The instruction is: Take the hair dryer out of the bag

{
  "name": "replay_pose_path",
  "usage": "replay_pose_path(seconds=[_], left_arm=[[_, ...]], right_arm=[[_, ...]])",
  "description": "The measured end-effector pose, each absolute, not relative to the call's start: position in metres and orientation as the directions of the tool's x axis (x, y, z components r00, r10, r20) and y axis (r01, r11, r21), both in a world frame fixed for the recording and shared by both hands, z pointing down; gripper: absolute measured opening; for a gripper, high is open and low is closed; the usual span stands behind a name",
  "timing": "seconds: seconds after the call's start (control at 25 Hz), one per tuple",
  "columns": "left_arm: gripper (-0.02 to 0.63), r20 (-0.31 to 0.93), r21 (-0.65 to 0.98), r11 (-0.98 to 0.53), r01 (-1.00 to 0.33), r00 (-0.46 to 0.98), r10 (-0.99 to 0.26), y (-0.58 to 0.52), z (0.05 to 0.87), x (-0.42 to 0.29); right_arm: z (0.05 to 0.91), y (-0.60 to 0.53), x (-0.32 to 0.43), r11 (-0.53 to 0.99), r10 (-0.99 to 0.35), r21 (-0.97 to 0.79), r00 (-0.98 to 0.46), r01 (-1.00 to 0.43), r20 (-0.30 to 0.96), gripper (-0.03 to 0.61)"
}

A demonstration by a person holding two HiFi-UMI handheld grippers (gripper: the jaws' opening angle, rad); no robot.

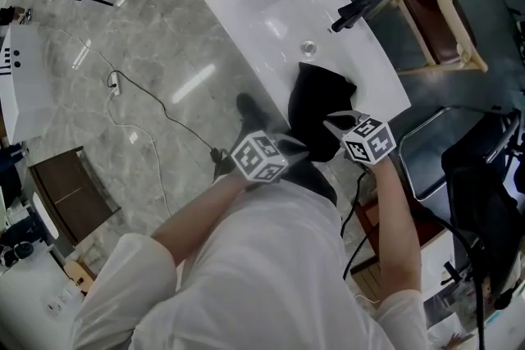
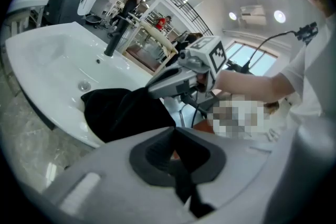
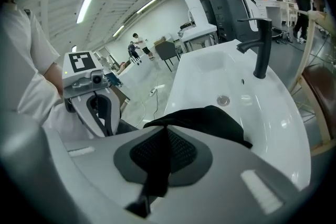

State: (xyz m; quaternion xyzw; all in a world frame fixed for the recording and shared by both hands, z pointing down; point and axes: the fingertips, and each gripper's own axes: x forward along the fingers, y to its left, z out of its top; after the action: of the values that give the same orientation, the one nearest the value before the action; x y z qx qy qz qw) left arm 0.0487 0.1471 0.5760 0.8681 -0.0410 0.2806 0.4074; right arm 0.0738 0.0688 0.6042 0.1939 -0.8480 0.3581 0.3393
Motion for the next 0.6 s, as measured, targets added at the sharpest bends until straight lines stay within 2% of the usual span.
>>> replay_pose_path(seconds=[0.16,0.24,0.48,0.6], left_arm=[[0.006,0.547,0.672,-0.673,-0.308,0.820,0.171,0.150,0.593,0.074],[0.055,0.576,0.648,-0.683,-0.337,0.804,0.150,0.147,0.602,0.086],[0.134,0.688,0.531,-0.684,-0.501,0.725,0.003,0.121,0.630,0.091],[0.146,0.731,0.456,-0.695,-0.555,0.679,-0.062,0.106,0.638,0.083]], right_arm=[[0.603,0.061,0.071,0.665,-0.093,-0.474,-0.694,-0.577,0.714,0.015],[0.603,0.060,0.069,0.671,-0.089,-0.470,-0.692,-0.573,0.716,0.015],[0.598,0.054,0.068,0.659,-0.101,-0.486,-0.709,-0.573,0.698,0.015],[0.597,0.048,0.074,0.642,-0.115,-0.497,-0.714,-0.584,0.691,0.015]])
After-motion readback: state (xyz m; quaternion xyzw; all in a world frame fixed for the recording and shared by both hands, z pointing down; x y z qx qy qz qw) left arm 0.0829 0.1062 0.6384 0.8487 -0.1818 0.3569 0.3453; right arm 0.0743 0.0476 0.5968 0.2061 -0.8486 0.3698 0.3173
